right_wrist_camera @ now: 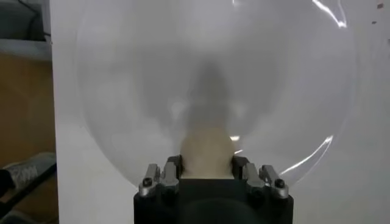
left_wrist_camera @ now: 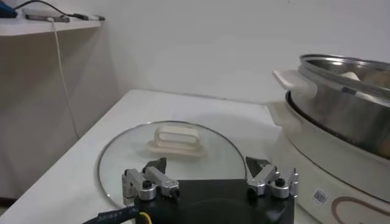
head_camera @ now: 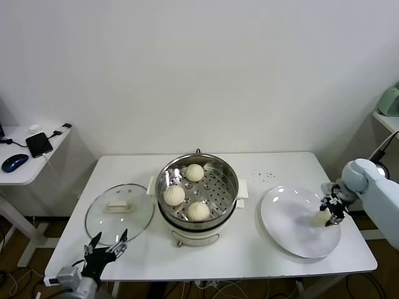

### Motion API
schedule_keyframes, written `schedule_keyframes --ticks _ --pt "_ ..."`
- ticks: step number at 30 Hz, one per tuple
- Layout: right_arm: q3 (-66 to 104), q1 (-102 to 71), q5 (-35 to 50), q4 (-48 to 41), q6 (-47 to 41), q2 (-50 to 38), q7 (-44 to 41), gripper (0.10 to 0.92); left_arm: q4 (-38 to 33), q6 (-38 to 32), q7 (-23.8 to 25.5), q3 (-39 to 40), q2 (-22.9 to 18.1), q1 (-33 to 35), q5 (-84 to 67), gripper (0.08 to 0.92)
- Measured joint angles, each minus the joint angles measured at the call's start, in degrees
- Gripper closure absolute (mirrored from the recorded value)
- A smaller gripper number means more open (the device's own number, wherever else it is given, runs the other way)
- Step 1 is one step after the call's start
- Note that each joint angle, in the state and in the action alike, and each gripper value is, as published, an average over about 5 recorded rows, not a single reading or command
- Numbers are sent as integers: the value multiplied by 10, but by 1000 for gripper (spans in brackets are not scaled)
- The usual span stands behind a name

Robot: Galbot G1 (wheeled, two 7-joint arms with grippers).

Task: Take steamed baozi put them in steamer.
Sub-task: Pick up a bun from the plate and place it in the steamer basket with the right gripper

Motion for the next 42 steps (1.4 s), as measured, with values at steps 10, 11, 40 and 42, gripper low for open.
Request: schedule_keyframes --ticks 10,11,40,42 --pt "-105 111 116 74 -77 -39 -1 474 0 -10 -5 9 5 -12 16 177" --pt "-120 127 131 84 -88 -41 1 474 0 -11 -6 10 5 -13 18 177" --pt "-472 463 516 195 -394 157 117 474 0 -28 -17 27 3 -39 37 177" --pt "-482 465 520 189 -402 174 122 474 0 -28 -18 25 3 -41 36 177"
